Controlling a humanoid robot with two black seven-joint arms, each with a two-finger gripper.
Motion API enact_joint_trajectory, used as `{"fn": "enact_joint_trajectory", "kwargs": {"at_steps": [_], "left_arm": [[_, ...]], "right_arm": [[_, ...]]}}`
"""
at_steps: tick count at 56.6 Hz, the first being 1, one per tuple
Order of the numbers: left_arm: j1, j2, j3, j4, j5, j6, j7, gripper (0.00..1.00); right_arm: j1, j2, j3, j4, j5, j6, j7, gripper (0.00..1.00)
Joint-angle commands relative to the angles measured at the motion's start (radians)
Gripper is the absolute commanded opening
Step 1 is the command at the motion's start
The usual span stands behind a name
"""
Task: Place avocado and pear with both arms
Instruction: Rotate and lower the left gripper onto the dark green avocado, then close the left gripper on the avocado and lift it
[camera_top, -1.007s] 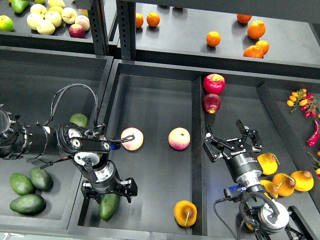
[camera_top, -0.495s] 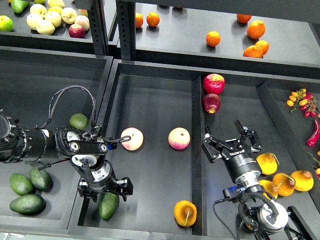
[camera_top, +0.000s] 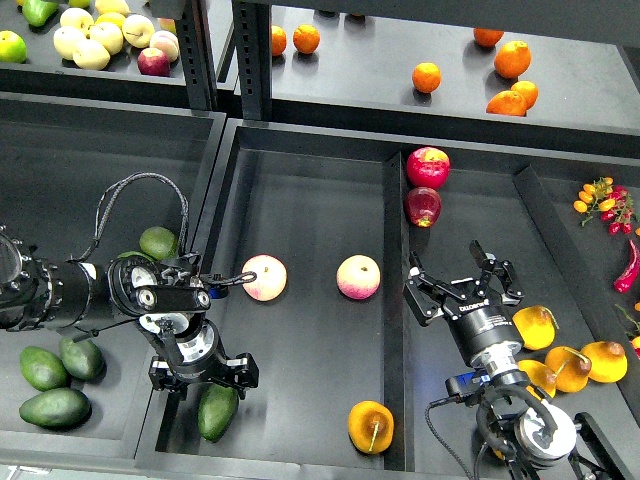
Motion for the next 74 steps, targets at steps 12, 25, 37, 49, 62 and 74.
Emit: {"fn": "enact_joint_trajectory", "kwargs": {"at_steps": [12, 25, 37, 49, 62, 74], "left_arm": [[0.02, 0.0, -0.011, 0.024, -0.002, 0.0, 0.0, 0.93], [0.04, 0.0, -0.028, 0.044, -0.002, 0.0, 0.0, 0.84], [0.054, 0.0, -0.048, 0.075, -0.003, 0.0, 0.0, 0.74], [0.059, 0.0, -0.06, 0.082, -0.016, 0.0, 0.0, 0.63], [0.071, 0.0, -0.075, 0.084, -0.077, 0.0, 0.0, 0.41], [0.07, 0.0, -0.1, 0.087, -0.091, 0.0, 0.0, 0.28]], "right_arm": [[0.0, 0.0, 0.0, 0.0, -0.001, 0.0, 0.001, 1.0], [0.0, 0.0, 0.0, 0.0, -0.001, 0.0, 0.0, 1.0], [0.0, 0.0, 0.0, 0.0, -0.001, 0.0, 0.001, 1.0], [-0.002, 0.0, 0.002, 0.0, -0.001, 0.0, 0.0, 1.0], [-0.003, 0.0, 0.002, 0.0, -0.001, 0.0, 0.0, 1.0], [-0.003, 0.0, 0.002, 0.0, -0.001, 0.0, 0.0, 1.0]]}}
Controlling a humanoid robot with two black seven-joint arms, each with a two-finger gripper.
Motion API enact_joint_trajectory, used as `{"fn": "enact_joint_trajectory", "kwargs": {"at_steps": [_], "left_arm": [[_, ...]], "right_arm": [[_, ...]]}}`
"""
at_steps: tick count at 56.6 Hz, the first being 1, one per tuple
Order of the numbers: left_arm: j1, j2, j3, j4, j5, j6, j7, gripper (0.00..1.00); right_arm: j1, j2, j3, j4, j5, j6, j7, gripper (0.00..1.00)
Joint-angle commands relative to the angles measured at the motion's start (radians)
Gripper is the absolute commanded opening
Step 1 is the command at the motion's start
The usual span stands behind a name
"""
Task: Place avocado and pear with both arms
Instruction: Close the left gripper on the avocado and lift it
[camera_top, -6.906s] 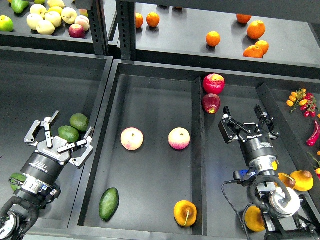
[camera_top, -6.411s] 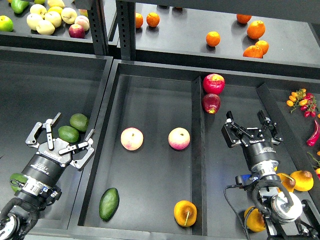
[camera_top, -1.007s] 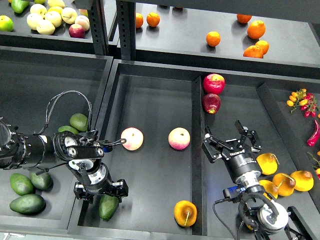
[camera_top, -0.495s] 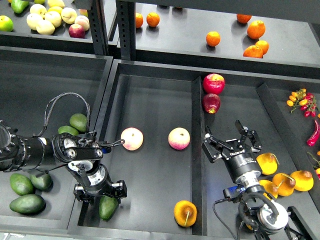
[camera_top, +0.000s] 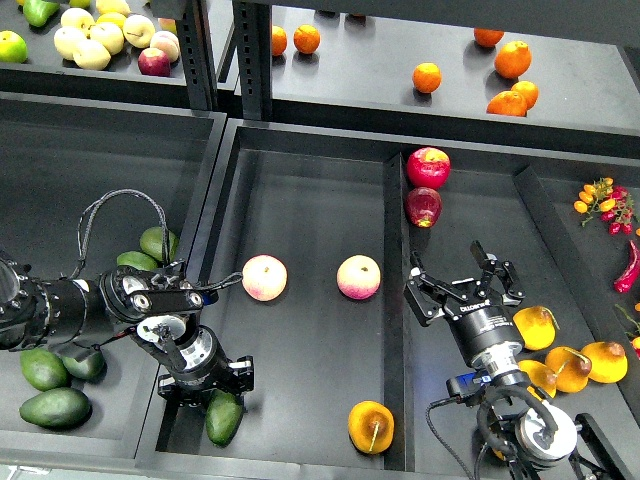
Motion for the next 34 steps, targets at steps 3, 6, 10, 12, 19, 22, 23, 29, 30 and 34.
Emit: {"fn": "enact_joint_trajectory", "kwargs": {"at_steps": [3, 6, 10, 12, 19, 22, 23, 29, 30, 34], "left_arm": [[-0.008, 0.0, -0.039, 0.009, -0.011, 0.0, 0.0, 0.27], [-0.015, 0.0, -0.057, 0.011, -0.011, 0.0, 0.0, 0.27], [-0.043, 0.0, -0.08, 0.011, -0.011, 0.0, 0.0, 0.27], [-0.057, 0.0, -0.085, 0.009, -0.011, 0.0, 0.0, 0.27], [-0.106, 0.0, -0.093, -0.002, -0.011, 0.0, 0.0, 0.27], [-0.126, 0.032, -0.097, -0.002, -0.011, 0.0, 0.0, 0.28], [-0.13, 0.04, -0.097, -0.002, -0.011, 0.0, 0.0, 0.28], [-0.163, 0.123, -0.106, -0.003, -0.008, 0.0, 0.0, 0.28], [-0.163, 0.13, -0.108, -0.005, -0.006, 0.0, 0.0, 0.28], [-0.163, 0.181, -0.117, -0.005, 0.004, 0.0, 0.0, 0.28]], "right_arm": [[0.0, 0.0, 0.0, 0.0, 0.0, 0.0, 0.0, 1.0], [0.0, 0.0, 0.0, 0.0, 0.0, 0.0, 0.0, 1.0], [0.0, 0.0, 0.0, 0.0, 0.0, 0.0, 0.0, 1.0], [0.0, 0.0, 0.0, 0.0, 0.0, 0.0, 0.0, 1.0], [0.0, 0.0, 0.0, 0.0, 0.0, 0.0, 0.001, 1.0], [0.0, 0.0, 0.0, 0.0, 0.0, 0.0, 0.0, 1.0], [0.0, 0.0, 0.0, 0.0, 0.0, 0.0, 0.0, 1.0], [0.0, 0.0, 0.002, 0.0, 0.0, 0.0, 0.001, 1.0], [0.0, 0.0, 0.0, 0.0, 0.0, 0.0, 0.001, 1.0], [0.0, 0.0, 0.0, 0.0, 0.0, 0.0, 0.001, 1.0]]}}
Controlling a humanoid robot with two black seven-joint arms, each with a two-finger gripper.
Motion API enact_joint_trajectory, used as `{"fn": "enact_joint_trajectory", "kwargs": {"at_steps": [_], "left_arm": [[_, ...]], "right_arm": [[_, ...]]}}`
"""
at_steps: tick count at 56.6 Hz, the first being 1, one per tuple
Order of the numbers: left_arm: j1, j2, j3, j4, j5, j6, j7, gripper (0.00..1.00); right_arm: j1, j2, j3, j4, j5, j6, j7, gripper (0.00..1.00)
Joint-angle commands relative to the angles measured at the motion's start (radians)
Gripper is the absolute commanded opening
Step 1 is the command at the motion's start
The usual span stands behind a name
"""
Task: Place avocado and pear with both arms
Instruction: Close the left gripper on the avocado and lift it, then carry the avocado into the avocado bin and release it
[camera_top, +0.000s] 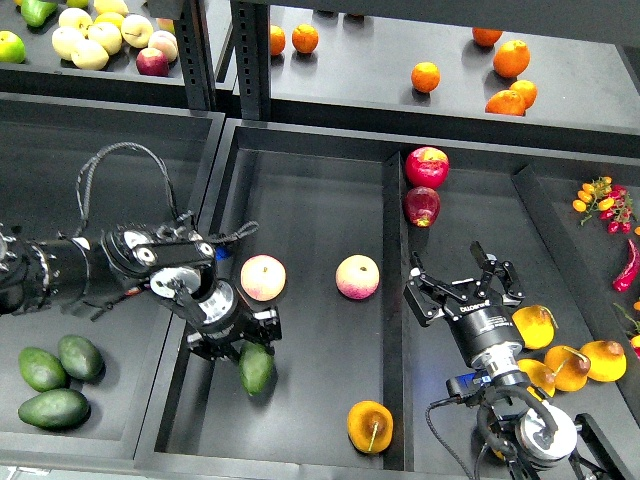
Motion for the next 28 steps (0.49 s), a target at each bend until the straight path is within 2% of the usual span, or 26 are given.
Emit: {"fn": "enact_joint_trajectory", "kwargs": {"at_steps": [1, 15, 28], "left_arm": [[-0.008, 0.091, -0.013, -0.003, 0.021, 0.0, 0.0, 0.28], [0.012, 0.226, -0.036, -0.001, 0.087, 0.0, 0.0, 0.28], [0.064, 0.263, -0.044, 0.005, 0.147, 0.0, 0.0, 0.29]], "right_arm": [[0.0, 0.0, -0.001, 0.0, 0.0, 0.0, 0.001, 1.0], [0.0, 0.0, 0.0, 0.0, 0.0, 0.0, 0.001, 1.0], [0.0, 0.0, -0.001, 0.0, 0.0, 0.0, -0.001, 1.0]]}}
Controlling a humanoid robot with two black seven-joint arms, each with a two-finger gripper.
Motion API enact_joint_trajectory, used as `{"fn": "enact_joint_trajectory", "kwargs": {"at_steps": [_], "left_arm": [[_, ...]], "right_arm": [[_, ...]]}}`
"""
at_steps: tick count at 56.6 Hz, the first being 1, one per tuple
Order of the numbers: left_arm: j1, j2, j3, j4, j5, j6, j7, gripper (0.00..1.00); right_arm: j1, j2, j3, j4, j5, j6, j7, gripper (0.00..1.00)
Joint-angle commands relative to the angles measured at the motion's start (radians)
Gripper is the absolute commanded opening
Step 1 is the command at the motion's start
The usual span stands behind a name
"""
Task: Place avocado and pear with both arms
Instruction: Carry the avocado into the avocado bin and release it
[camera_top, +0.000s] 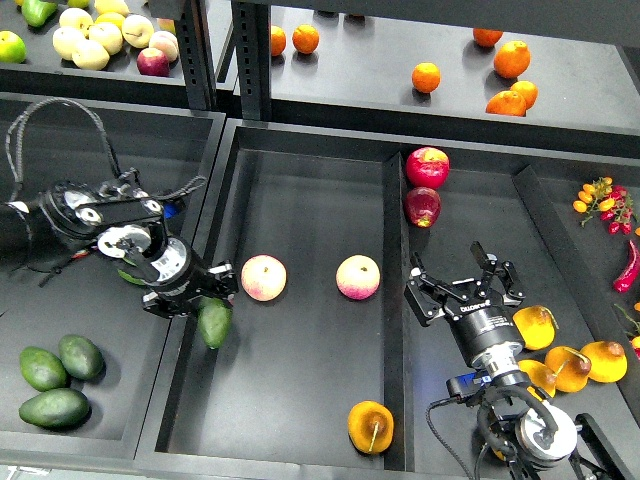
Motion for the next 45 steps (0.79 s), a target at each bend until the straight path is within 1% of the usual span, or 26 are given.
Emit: {"fn": "enact_joint_trajectory", "kwargs": {"at_steps": [1, 13, 18, 31, 45], "left_arm": [[0.03, 0.011, -0.006, 0.007, 0.019, 0.0, 0.0, 0.29], [0.091, 0.011, -0.012, 0.037, 0.102, 0.0, 0.0, 0.31], [0.123, 0.016, -0.039, 0.047, 0.147, 0.0, 0.0, 0.32], [0.14, 0.013, -0.044, 0.061, 0.16, 0.0, 0.0, 0.32], [0.16, -0.012, -0.059, 0.08, 0.162, 0.0, 0.0, 0.37]], "right_arm": [[0.0, 0.0, -0.001, 0.0, 0.0, 0.0, -0.001, 1.0], [0.0, 0.0, 0.0, 0.0, 0.0, 0.0, 0.001, 1.0], [0.0, 0.0, 0.002, 0.0, 0.0, 0.0, 0.001, 1.0], [0.0, 0.0, 0.002, 0.0, 0.0, 0.0, 0.001, 1.0], [0.0, 0.0, 0.002, 0.0, 0.0, 0.0, 0.001, 1.0]]}}
